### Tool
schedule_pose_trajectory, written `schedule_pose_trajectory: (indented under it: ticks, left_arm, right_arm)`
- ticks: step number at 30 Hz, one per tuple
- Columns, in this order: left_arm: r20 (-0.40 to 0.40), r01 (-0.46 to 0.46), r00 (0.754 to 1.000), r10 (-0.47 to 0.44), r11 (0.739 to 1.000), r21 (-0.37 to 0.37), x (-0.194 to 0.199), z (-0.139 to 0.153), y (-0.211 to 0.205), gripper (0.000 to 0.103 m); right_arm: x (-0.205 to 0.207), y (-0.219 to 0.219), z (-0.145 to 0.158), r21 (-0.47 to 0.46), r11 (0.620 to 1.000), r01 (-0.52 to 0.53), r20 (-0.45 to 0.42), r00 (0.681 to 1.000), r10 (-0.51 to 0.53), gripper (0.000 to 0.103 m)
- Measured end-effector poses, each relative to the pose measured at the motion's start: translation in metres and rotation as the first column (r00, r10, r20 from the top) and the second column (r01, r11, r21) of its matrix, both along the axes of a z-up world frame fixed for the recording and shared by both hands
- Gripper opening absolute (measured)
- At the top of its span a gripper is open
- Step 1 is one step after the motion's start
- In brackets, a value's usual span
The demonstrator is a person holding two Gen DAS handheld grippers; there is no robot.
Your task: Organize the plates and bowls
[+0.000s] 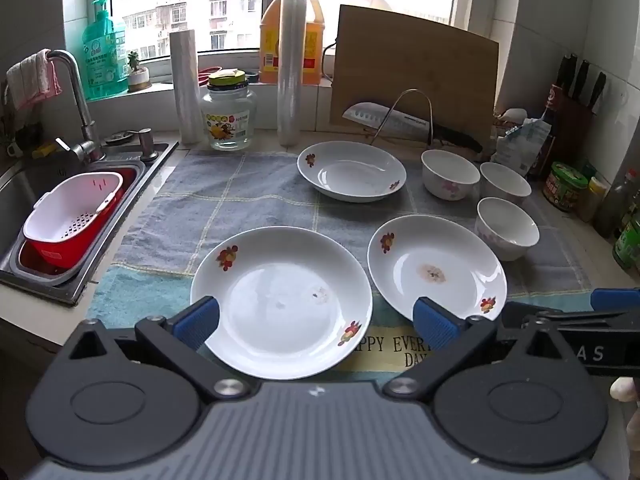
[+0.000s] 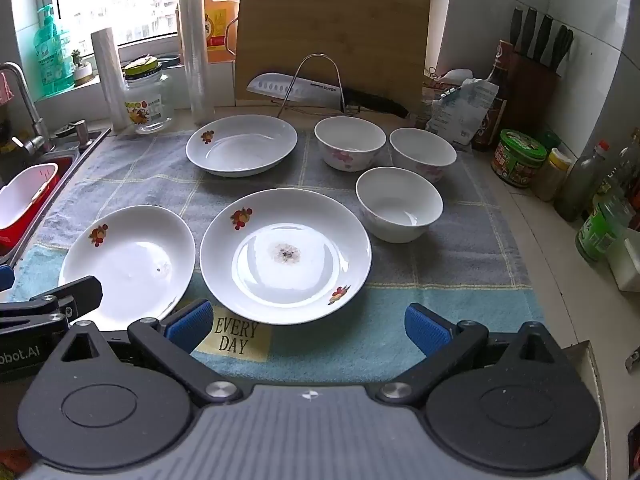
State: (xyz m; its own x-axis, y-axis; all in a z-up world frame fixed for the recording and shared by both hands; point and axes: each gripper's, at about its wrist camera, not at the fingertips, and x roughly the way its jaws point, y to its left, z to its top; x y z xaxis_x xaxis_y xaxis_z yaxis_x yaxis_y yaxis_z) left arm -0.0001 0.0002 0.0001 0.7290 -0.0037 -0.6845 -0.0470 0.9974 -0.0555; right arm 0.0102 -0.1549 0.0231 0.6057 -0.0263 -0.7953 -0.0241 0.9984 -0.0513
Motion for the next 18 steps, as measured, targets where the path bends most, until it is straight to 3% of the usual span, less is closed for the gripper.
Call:
schedule_pose_trajectory:
  ticks: [18]
  left_arm:
    - [0.000,-0.004,1.000,0.004,1.000,0.000,-0.0011,-0.0004,-0.0016,0.102]
  right_arm:
    - [0.0015,-0.0076,0.0013,0.012,1.000,0.006,0.002,1.000,-0.006,0.103]
